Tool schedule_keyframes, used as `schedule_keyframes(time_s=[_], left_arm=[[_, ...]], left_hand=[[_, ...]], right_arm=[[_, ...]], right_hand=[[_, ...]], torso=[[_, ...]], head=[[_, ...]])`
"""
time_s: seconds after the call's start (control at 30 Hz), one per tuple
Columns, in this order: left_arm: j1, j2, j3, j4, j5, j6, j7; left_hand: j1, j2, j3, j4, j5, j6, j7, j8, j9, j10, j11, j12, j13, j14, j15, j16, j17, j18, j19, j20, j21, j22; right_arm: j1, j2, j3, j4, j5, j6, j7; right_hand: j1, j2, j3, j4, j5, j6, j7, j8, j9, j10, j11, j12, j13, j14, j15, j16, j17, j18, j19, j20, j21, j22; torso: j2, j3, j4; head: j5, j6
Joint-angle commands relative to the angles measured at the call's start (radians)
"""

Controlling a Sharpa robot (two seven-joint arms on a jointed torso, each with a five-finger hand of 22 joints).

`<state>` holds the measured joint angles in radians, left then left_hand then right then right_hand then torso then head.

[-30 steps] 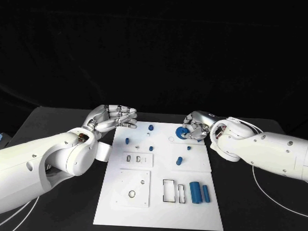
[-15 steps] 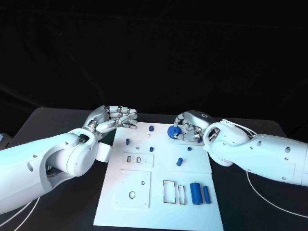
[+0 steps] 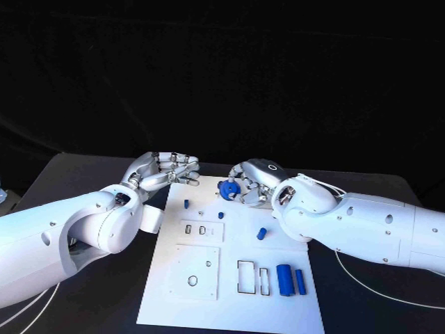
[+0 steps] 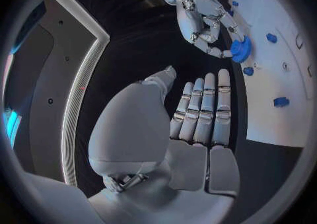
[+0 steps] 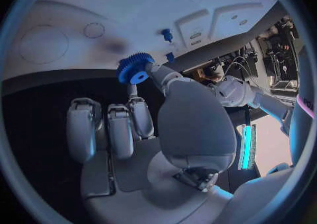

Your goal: Assemble the parts on the task board

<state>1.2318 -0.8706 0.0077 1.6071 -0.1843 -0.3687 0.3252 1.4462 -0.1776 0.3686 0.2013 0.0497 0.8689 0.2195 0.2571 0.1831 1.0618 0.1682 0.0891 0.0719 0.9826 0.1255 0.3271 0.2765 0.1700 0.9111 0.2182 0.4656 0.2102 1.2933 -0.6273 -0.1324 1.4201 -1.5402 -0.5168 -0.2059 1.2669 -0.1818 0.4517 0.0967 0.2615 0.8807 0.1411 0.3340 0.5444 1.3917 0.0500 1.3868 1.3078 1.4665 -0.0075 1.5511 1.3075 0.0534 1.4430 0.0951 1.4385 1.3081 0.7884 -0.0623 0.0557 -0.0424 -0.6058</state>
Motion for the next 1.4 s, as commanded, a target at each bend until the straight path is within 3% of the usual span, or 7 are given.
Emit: schedule_keyframes(time_s=[0.03,0.13,0.23,0.73,1.4], left_arm=[[0.001,0.001,0.001,0.004,0.012,0.012,0.017],[0.001,0.001,0.001,0.005,0.013,0.013,0.018],[0.001,0.001,0.001,0.006,0.013,0.013,0.018],[0.001,0.003,0.001,0.006,0.013,0.017,0.019],[0.001,0.004,0.001,0.006,0.013,0.023,0.015]], left_hand=[[-0.002,0.003,0.000,-0.006,0.001,0.002,0.004,-0.003,0.001,-0.002,0.001,-0.005,-0.002,0.004,-0.004,0.006,0.001,0.010,-0.008,0.001,0.004,0.001],[-0.002,0.003,0.000,-0.006,0.001,0.002,0.004,-0.003,0.001,-0.002,0.001,-0.005,-0.002,0.004,-0.004,0.006,0.001,0.010,-0.008,0.001,0.004,0.001],[-0.002,0.003,0.000,-0.006,0.001,0.002,0.004,-0.003,0.001,-0.002,0.001,-0.005,-0.002,0.004,-0.004,0.006,0.001,0.010,-0.008,0.001,0.004,0.001],[-0.002,0.003,0.001,-0.006,0.001,0.002,0.004,-0.003,0.001,-0.003,0.001,-0.005,-0.002,0.003,-0.003,0.005,0.001,0.009,-0.009,0.002,0.004,0.002],[-0.002,0.003,0.001,-0.006,0.001,0.002,0.004,-0.003,0.001,-0.003,0.001,-0.005,-0.002,0.003,-0.003,0.005,0.001,0.009,-0.009,0.002,0.004,0.002]], right_arm=[[-0.001,0.015,0.000,-0.013,-0.029,-0.019,-0.003],[-0.001,0.032,0.000,-0.024,-0.030,-0.019,-0.002],[-0.002,0.048,0.000,-0.036,-0.033,-0.016,-0.002],[-0.013,0.107,-0.003,-0.094,-0.036,-0.001,-0.003],[-0.021,0.131,-0.006,-0.124,-0.037,0.046,-0.009]], right_hand=[[0.005,0.003,0.005,0.000,0.003,0.012,-0.010,0.005,0.008,0.008,-0.001,0.001,0.023,0.093,-0.010,0.006,0.209,-0.008,0.007,-0.002,0.006,0.091],[0.004,0.001,0.007,0.000,0.001,0.011,-0.009,0.003,0.007,0.008,0.000,0.000,0.022,0.093,-0.010,0.006,0.208,-0.009,0.007,-0.003,0.006,0.092],[0.003,-0.001,0.010,-0.001,-0.002,0.009,-0.008,0.000,0.007,0.008,0.001,0.000,0.024,0.093,-0.009,0.006,0.208,-0.009,0.008,-0.003,0.007,0.093],[-0.002,-0.004,0.016,0.000,-0.010,0.003,-0.005,-0.009,0.005,0.005,0.003,-0.003,0.020,0.092,-0.007,0.005,0.207,-0.008,0.006,-0.002,0.005,0.092],[-0.009,-0.009,0.022,0.000,-0.027,-0.002,-0.001,-0.019,0.004,0.002,0.007,-0.007,0.018,0.092,-0.004,0.004,0.203,-0.007,0.002,0.000,0.001,0.087]], torso=[[0.000,-0.0021,0.0015],[0.000,-0.0040,0.0048],[0.001,-0.0010,0.0013],[0.001,-0.0012,0.0013],[0.000,-0.0010,0.0009]], head=[[0.001,0.000],[-0.001,-0.002],[0.003,-0.002],[0.004,-0.006],[0.007,-0.015]])
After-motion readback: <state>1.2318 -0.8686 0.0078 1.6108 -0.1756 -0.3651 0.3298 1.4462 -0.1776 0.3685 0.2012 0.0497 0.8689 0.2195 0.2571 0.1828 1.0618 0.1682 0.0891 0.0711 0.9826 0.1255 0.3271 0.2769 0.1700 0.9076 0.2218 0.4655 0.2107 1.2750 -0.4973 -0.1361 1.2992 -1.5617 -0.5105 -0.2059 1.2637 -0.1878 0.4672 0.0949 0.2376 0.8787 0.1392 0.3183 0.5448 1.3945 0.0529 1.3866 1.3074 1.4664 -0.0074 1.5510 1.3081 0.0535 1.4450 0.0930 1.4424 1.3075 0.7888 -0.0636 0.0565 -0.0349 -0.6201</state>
